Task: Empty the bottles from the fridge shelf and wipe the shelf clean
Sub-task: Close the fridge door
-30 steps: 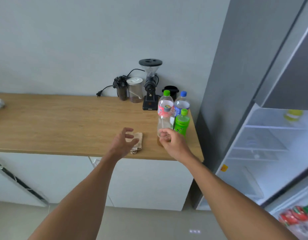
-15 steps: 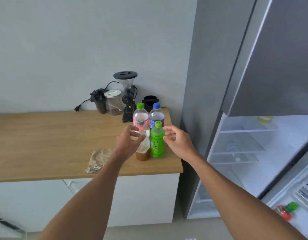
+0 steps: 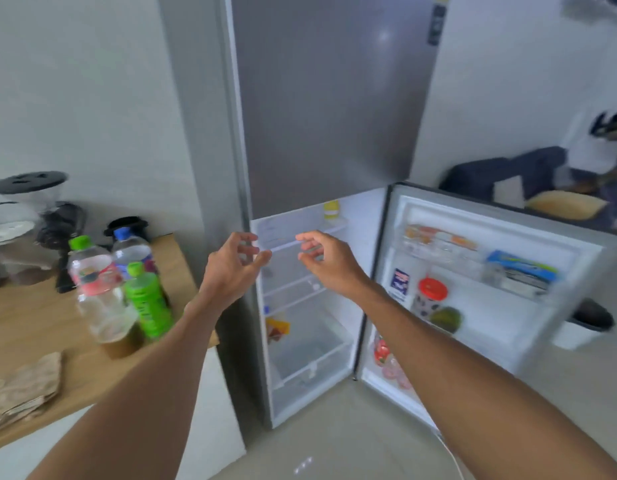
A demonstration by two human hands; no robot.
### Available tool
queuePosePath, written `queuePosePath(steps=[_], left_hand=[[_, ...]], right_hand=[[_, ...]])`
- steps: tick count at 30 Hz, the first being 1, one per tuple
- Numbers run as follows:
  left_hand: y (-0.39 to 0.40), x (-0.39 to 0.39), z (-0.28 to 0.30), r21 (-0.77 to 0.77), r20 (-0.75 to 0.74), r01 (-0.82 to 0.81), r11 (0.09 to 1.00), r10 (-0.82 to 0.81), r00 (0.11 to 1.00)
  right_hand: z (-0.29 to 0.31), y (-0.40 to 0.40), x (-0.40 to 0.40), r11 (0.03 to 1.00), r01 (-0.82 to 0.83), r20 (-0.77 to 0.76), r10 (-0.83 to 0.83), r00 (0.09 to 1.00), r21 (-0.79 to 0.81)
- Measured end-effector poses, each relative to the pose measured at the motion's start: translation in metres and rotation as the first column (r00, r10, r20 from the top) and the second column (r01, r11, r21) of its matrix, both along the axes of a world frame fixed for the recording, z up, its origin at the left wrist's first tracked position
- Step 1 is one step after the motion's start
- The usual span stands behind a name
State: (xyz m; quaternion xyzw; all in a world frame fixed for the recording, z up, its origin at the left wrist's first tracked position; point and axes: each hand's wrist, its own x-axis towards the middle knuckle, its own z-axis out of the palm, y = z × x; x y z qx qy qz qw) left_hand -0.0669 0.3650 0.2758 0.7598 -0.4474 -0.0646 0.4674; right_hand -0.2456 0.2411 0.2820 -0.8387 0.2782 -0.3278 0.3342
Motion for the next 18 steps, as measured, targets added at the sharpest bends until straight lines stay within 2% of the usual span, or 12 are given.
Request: queuePosePath(steps=[4, 11, 15, 18], left_hand=[[-0.057, -0.054, 0.024, -0.031, 0.053, 0.106, 0.994, -0.104, 0.993], [-0.170, -0.109, 0.062, 0.032, 0.232, 0.092, 0.995, -0.097, 0.968], [-0.239, -0.125, 0.068, 0.080, 0.389, 0.006, 0.997, -0.037, 0.920], [-0.276, -0.129, 0.070, 0.086, 0.567, -0.118, 0.989, 0.049, 0.822]], right_hand=[[0.018, -0.056, -0.077, 0.989, 0.143, 0.009, -0.143, 0.990, -0.044], [0.042, -0.168, -0.171, 0.957, 0.278, -0.019, -0.281, 0.960, -0.078], [0.050, -0.240, -0.205, 0.942, 0.309, -0.064, -0.319, 0.946, -0.130], [0.053, -0.291, -0.225, 0.922, 0.355, -0.115, -0.374, 0.920, -0.152]])
